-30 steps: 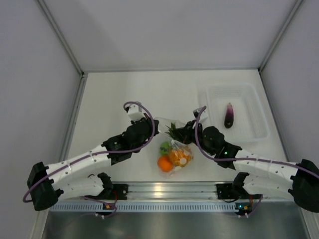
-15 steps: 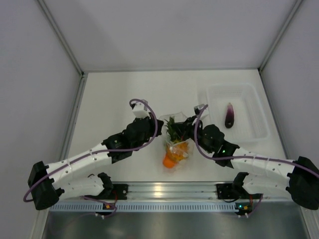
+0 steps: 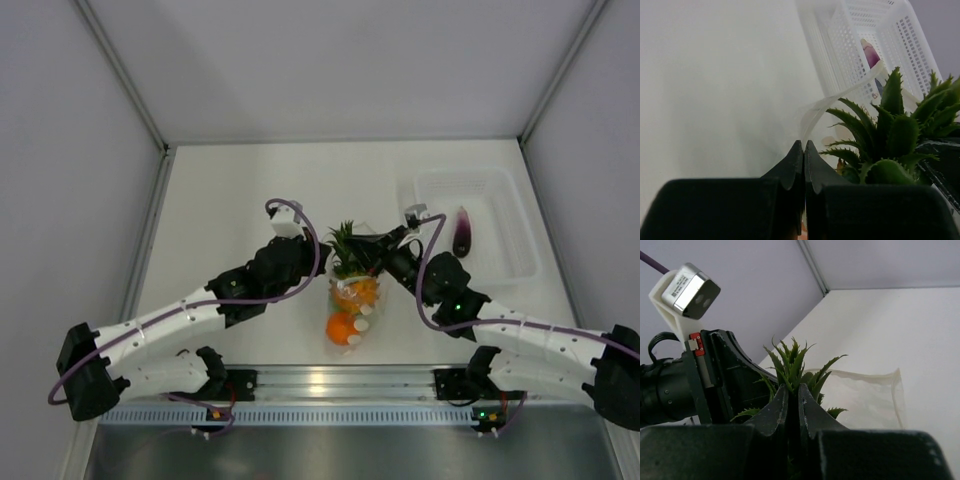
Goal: Open the zip-top bag and remove the fake food
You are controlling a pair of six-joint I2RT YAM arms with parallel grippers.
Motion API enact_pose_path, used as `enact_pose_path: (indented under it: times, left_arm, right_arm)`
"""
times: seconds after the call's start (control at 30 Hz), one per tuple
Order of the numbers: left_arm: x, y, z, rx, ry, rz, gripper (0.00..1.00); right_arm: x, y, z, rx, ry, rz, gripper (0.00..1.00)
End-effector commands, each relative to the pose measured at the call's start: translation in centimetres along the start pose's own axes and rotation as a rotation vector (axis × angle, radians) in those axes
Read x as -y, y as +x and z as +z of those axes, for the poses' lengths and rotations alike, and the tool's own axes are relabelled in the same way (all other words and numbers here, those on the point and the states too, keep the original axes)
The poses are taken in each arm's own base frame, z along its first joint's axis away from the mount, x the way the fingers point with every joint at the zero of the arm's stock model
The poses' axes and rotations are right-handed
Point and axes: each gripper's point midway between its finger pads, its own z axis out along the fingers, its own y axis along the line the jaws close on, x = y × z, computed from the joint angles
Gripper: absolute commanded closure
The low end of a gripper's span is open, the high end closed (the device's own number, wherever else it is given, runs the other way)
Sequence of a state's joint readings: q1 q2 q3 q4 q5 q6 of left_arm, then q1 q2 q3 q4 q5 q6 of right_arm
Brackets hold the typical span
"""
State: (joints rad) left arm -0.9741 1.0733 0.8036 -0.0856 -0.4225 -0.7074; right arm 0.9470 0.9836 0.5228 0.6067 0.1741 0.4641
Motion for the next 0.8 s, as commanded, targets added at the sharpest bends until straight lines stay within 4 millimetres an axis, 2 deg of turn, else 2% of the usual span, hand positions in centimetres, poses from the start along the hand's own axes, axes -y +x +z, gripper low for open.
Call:
enact_pose_path:
  times: [0.0, 0.2, 0.23, 0.27, 0.37, 0.4, 0.43, 0.5, 0.53, 0.6, 0.73, 0.77]
  left_arm:
    - [1.0, -1.7, -0.9, 0.046, 0.052, -0.025, 1.00]
    - [2.2, -1.2, -1.6, 0.013, 0.122, -0.035, 1.00]
    - [2.4, -1.3, -1.7, 0.009, 0.135, -0.033, 1.00]
    - [2.7, -1.4, -1.8, 0.008, 0.148, -0.032, 1.00]
    - [3.4, -1.9, -2.1, 0.009, 0.178, -0.021, 1.00]
    - [3.3, -2.2, -2.2, 0.020, 0.173, -0.015, 1.00]
    - [3.2, -2.4, -2.2, 0.028, 0.164, -0.006, 1.00]
    - [2.7, -3.1, -2.3, 0.052, 0.131, -0.005, 1.00]
    - [2.0, -3.3, -2.3, 0.066, 0.097, -0.003, 1.00]
    - [2.0, -3.8, -2.6, 0.082, 0.097, 0.002, 1.00]
    - [1.9, -4.3, -2.4, 0.093, 0.076, 0.030, 1.00]
    - [1.0, -4.5, -2.2, 0.101, 0.027, 0.038, 1.00]
  right_arm:
    - [-3.3, -4.9, -0.9, 0.197, -0.141, 0.013, 1.00]
    - [-2.4, -6.9, -0.6, 0.322, -0.094, 0.006, 1.00]
    - [-2.1, -6.5, -0.2, 0.321, -0.084, -0.009, 1.00]
    - [-2.3, -7.6, -0.3, 0.373, -0.090, -0.006, 1.00]
    - [-1.8, -7.9, 0.1, 0.431, -0.071, -0.012, 1.00]
    - [-2.3, -9.5, -0.3, 0.502, -0.091, 0.001, 1.00]
    - [-2.2, -9.4, 0.0, 0.512, -0.091, 0.007, 1.00]
    - [-2.9, -10.9, -0.2, 0.576, -0.118, 0.025, 1.00]
    - [-3.1, -11.0, 0.0, 0.582, -0.125, 0.025, 1.00]
    - [-3.9, -12.0, 0.2, 0.607, -0.149, 0.022, 1.00]
    - [-4.7, -12.7, 1.0, 0.600, -0.150, 0.021, 1.00]
    - [-5.5, -13.2, 1.1, 0.598, -0.176, 0.014, 1.00]
